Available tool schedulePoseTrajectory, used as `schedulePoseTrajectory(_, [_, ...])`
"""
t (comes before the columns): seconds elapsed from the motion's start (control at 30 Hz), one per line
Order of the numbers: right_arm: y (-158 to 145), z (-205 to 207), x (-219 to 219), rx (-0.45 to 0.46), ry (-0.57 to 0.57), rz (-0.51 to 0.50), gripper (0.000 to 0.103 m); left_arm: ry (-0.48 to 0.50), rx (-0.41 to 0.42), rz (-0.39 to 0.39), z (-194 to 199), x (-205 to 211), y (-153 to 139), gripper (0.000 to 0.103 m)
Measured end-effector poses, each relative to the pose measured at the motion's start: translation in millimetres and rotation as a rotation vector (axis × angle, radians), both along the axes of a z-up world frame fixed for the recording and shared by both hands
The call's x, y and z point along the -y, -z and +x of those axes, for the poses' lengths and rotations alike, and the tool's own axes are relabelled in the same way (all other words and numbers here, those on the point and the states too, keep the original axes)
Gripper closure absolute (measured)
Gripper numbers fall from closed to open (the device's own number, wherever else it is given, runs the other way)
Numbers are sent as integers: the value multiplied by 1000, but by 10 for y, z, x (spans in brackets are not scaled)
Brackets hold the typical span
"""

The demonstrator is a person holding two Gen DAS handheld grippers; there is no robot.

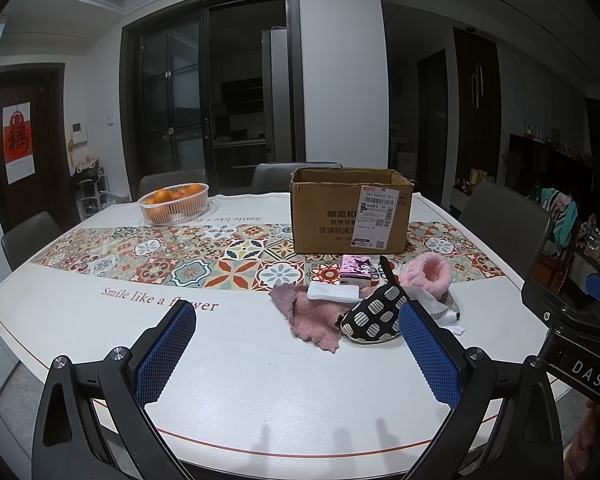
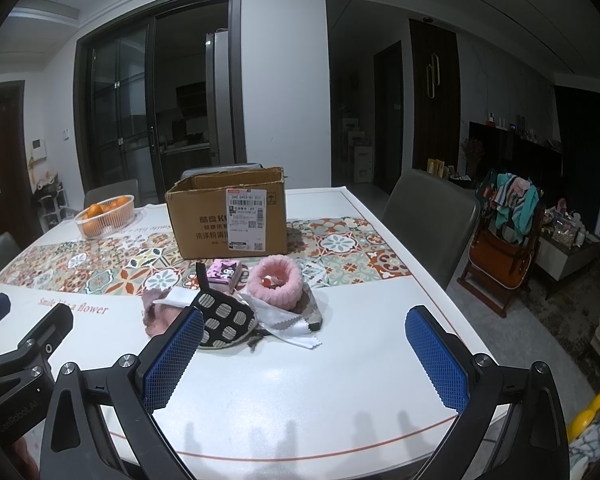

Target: Organize soft objects

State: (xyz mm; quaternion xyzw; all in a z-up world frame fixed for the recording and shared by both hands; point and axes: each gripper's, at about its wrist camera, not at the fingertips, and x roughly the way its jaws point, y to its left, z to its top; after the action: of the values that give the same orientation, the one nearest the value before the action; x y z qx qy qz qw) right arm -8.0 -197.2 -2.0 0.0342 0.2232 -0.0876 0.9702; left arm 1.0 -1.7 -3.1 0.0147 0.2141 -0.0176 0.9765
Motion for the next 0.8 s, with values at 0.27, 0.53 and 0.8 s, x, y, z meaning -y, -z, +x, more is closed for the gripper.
schedulePoseTrajectory(0.27, [3, -7, 18, 0, -2, -1, 0, 15, 16, -2, 33, 48, 25, 0])
schedulePoseTrajectory(0.53, [46, 162, 88, 8, -21, 14, 0, 56, 20, 32, 208, 183, 109, 0])
schedulePoseTrajectory(0.8, [137, 549, 179, -17, -71, 46, 0, 123, 6, 48, 521, 320, 229, 0])
